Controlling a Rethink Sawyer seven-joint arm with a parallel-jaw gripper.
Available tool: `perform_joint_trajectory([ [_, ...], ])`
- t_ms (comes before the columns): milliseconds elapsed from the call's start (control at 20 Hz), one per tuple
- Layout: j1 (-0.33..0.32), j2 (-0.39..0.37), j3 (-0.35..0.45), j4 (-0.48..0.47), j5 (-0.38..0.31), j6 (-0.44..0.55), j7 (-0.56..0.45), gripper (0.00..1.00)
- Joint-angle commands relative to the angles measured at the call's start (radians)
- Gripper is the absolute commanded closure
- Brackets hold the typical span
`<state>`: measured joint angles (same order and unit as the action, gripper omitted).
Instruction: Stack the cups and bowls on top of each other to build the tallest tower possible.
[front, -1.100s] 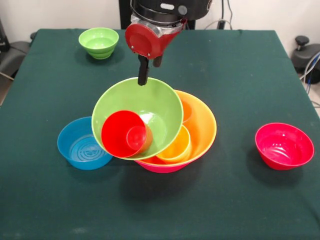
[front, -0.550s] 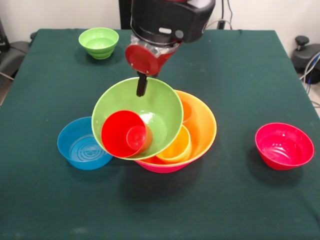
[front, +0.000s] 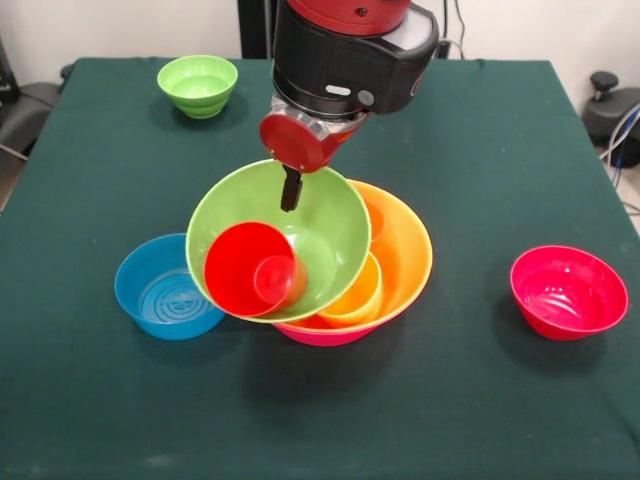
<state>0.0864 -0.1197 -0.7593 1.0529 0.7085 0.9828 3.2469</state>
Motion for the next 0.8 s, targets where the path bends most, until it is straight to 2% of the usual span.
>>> perform_joint_trajectory([
  [50, 0.013, 0.028, 0.068, -0.064, 0.021, 0.066, 0.275, 0.00],
  [800, 0.004, 0.012, 0.105, -0.061, 0.018, 0.060, 0.228, 0.00],
])
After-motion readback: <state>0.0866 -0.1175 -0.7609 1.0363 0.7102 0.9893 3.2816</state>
